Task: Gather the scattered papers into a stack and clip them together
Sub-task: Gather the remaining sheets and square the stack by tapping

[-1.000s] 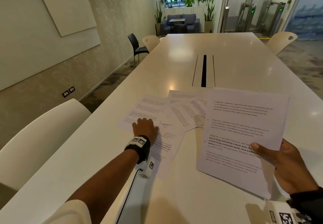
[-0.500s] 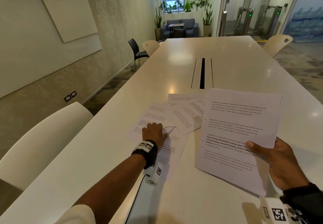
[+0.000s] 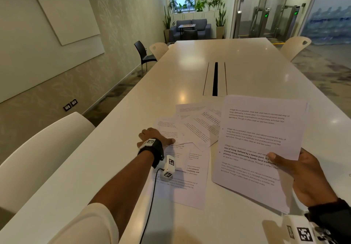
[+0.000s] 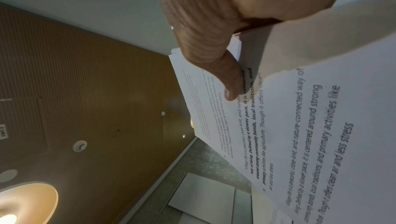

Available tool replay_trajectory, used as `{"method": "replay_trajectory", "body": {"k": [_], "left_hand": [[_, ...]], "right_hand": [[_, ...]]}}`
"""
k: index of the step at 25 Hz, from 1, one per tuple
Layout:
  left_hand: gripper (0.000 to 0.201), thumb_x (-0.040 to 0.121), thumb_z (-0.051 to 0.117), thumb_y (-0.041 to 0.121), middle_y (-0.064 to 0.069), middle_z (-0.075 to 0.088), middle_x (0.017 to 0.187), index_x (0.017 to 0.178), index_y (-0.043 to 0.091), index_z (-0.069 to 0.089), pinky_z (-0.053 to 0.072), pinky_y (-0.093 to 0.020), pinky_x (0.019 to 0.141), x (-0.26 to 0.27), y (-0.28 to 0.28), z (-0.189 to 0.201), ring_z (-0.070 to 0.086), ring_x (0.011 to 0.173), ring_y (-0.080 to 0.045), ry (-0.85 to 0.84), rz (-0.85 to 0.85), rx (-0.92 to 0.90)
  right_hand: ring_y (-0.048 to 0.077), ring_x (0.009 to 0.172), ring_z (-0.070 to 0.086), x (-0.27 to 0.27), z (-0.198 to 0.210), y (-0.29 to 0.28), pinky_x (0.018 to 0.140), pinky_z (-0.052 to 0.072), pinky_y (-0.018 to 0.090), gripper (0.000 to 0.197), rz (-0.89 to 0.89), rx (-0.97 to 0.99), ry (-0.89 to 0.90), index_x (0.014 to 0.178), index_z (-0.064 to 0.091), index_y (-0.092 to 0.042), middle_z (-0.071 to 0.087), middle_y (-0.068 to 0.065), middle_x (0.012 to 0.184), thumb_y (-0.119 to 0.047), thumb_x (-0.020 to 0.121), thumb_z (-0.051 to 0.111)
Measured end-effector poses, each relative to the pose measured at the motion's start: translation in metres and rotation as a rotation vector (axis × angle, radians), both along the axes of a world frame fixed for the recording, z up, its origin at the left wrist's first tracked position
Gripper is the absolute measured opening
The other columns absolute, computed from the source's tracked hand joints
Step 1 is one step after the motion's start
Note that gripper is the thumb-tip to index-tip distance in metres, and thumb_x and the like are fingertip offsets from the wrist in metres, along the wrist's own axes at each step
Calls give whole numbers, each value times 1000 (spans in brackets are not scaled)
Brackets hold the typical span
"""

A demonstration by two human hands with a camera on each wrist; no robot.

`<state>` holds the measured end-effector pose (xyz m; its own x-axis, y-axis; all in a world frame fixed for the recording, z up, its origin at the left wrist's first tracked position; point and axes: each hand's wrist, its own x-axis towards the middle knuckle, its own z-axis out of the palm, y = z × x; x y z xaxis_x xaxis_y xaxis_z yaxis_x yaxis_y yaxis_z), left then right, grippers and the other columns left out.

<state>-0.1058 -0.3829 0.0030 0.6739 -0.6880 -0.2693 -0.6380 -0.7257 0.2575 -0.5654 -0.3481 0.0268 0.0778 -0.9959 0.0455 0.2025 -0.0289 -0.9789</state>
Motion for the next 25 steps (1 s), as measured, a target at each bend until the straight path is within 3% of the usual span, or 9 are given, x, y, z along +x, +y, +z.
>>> {"method": "replay_trajectory", "body": {"k": [3, 6, 10, 15, 17, 19, 21, 23, 25], "left_hand": [[116, 67, 97, 61, -17, 57, 155, 155, 2, 50, 49, -48, 119, 0, -17, 1, 52, 145, -40, 90, -39, -57], [89, 71, 102, 35, -16, 72, 142, 146, 5, 65, 58, -40, 107, 0, -23, 0, 69, 129, -37, 257, -36, -142], [77, 74, 99, 29, -19, 76, 134, 141, 3, 69, 62, -48, 106, -4, -21, -3, 73, 119, -39, 318, -5, -134], [75, 79, 94, 44, -17, 58, 147, 139, 10, 64, 45, -51, 113, -18, -17, -1, 50, 141, -40, 76, 10, -61], [78, 80, 95, 37, -18, 60, 148, 143, 7, 60, 49, -48, 112, -20, -17, 1, 56, 139, -40, 123, 11, -96], [83, 78, 97, 24, -19, 66, 143, 147, 1, 55, 57, -47, 110, -17, -17, 1, 65, 132, -42, 265, 37, -157], [76, 76, 97, 18, -19, 73, 132, 140, -5, 64, 61, -44, 104, -11, -15, 0, 71, 122, -41, 345, 37, -170], [52, 81, 92, 16, -16, 72, 115, 125, -4, 72, 60, -36, 92, -4, -13, 3, 72, 107, -37, 409, -3, -160], [26, 90, 83, 12, -14, 67, 110, 112, -1, 76, 55, -33, 77, 5, -10, 7, 67, 90, -33, 505, -40, -165]], "right_hand": [[27, 115, 76, 0, -5, 1, 86, 66, 30, 57, 1, 3, -11, 136, 69, -20, 80, 4, 127, -4, 82, 81], [28, 118, 75, 1, -9, 3, 87, 66, 30, 55, -4, 5, -15, 138, 69, -20, 79, 4, 129, 2, 88, 78], [26, 116, 77, 0, -10, 8, 88, 65, 29, 54, -16, 5, -27, 138, 69, -19, 80, 4, 129, 4, 90, 76], [22, 113, 78, -1, -4, 14, 88, 65, 28, 54, -23, -9, -31, 138, 69, -18, 80, 3, 128, 5, 90, 76], [22, 113, 78, -1, -2, 15, 89, 65, 29, 54, -22, -10, -29, 138, 69, -19, 80, 4, 128, 4, 90, 76], [22, 112, 78, -2, 1, 17, 89, 65, 30, 52, -19, -13, -30, 137, 69, -19, 80, 4, 128, 3, 91, 76], [23, 113, 78, -5, 4, 18, 91, 65, 32, 52, -12, -18, -30, 138, 68, -19, 79, 4, 128, 3, 91, 76], [23, 113, 78, -8, 6, 20, 91, 65, 32, 53, -7, -19, -41, 139, 68, -19, 79, 4, 129, 4, 92, 75], [22, 113, 78, -10, 8, 20, 87, 66, 30, 53, -1, -23, -45, 139, 67, -20, 79, 4, 129, 5, 92, 74]]}}
